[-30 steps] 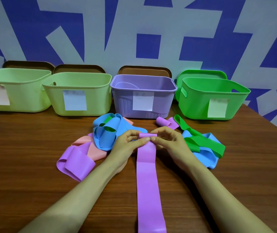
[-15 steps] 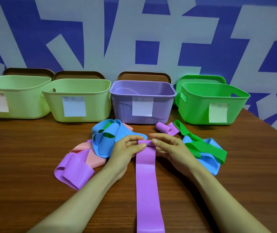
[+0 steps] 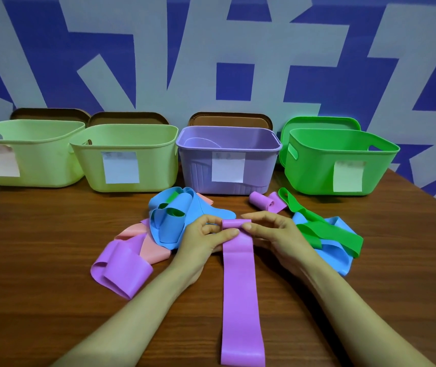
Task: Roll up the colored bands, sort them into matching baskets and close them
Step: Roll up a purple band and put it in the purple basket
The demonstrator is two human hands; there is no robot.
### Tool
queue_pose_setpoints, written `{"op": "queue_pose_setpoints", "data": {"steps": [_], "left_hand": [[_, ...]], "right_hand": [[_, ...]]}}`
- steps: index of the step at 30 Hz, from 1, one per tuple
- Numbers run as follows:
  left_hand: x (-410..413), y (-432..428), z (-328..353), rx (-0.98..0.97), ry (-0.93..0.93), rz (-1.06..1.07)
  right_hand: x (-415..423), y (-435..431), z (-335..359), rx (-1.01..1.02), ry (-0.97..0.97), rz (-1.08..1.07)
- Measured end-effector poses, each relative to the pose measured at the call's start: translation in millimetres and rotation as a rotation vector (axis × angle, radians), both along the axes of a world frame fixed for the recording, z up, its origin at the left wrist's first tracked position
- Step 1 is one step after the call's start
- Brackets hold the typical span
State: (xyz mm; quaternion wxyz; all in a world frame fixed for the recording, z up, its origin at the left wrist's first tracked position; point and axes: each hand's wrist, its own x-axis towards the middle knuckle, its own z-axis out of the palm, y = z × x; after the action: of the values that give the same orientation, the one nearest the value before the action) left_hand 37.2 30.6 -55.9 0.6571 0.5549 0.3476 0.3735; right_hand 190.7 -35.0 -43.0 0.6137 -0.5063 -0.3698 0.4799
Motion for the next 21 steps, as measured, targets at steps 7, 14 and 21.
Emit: {"op": "queue_pose_setpoints", "data": {"steps": [7, 14, 21], "left_hand": [[-0.1, -1.0, 3.0, -0.013, -0.030, 0.007], [-1.2, 0.3, 1.7, -0.053, -0.073, 0.005], [-1.5, 0.7, -1.0, 0.013, -0.058, 0.004]], "right_hand": [[3.2, -0.5, -0.7, -0.015, -0.083, -0.007], [1.1, -1.2, 0.7, -0.032, -0.141, 0.007], [-1.6, -0.2, 1.8, -0.112, -0.063, 0.081]]}}
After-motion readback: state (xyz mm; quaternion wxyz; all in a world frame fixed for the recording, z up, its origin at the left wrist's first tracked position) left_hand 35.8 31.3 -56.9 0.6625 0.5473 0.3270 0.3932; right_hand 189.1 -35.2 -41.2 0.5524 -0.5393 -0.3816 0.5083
